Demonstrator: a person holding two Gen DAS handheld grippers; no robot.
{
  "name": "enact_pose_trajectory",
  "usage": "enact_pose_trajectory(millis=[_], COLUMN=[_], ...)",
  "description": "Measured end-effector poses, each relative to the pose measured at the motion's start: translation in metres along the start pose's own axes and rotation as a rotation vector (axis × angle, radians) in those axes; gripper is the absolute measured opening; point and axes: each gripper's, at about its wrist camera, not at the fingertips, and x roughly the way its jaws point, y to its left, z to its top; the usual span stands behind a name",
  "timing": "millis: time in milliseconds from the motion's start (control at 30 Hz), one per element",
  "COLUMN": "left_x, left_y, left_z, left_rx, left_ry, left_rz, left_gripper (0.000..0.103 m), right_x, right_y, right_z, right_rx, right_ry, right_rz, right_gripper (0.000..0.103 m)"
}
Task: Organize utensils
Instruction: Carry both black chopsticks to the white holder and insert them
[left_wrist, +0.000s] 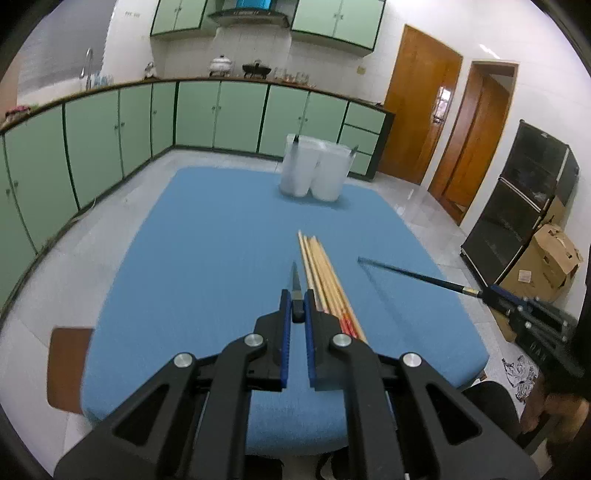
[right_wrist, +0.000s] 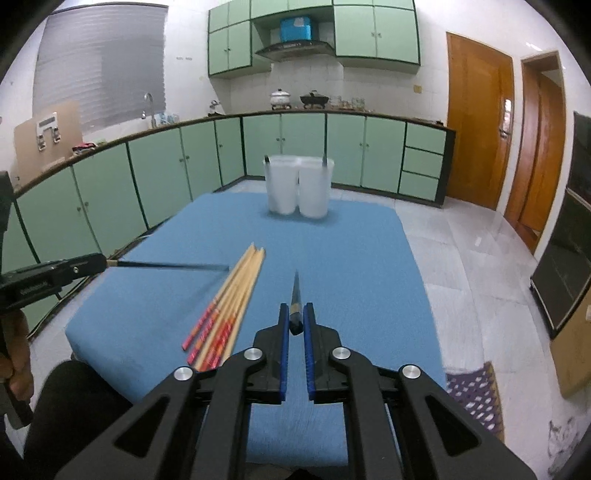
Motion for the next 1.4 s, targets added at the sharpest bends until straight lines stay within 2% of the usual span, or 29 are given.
enact_pose_trajectory(millis=[267, 633, 833, 1033, 1167, 1400], left_x=[-0.017, 0.016, 0.024, 0.02, 0.019, 0.035], left_y=[-0.002, 0.0, -0.001, -0.012, -0.018, -0.04], left_z=[0.046, 0.11, 0.143, 0.187, 0.23, 0.306], left_rx=[0.03, 0.088, 0.112, 0.153, 0.151, 0.131], left_ry=[-0.02, 0.05, 0.074, 0.036, -0.018, -0.14], left_rz=[-0.033, -0.065, -0.071, -0.077, -0.076, -0.044], left_gripper=[0.006, 0.006, 0.006, 0.006, 0.006, 0.006], right_x=[-0.011, 0.033, 0.045, 0.044, 0.046, 0.058], right_y=[-0.006, -0.003, -0.009, -0.018, -0.027, -0.037], right_z=[0.063, 0.138, 0.164, 0.198, 0.231, 0.31], right_rx=[-0.029, -0.086, -0.078, -0.066, -0.036, 0.005], right_ry=[0.022, 0.149, 0.219, 0.225, 0.203, 0.093], right_rz=[0.055, 0.105, 0.122, 0.109, 0.088, 0.041], right_gripper=[0.007, 0.007, 0.007, 0.007, 0.007, 0.007])
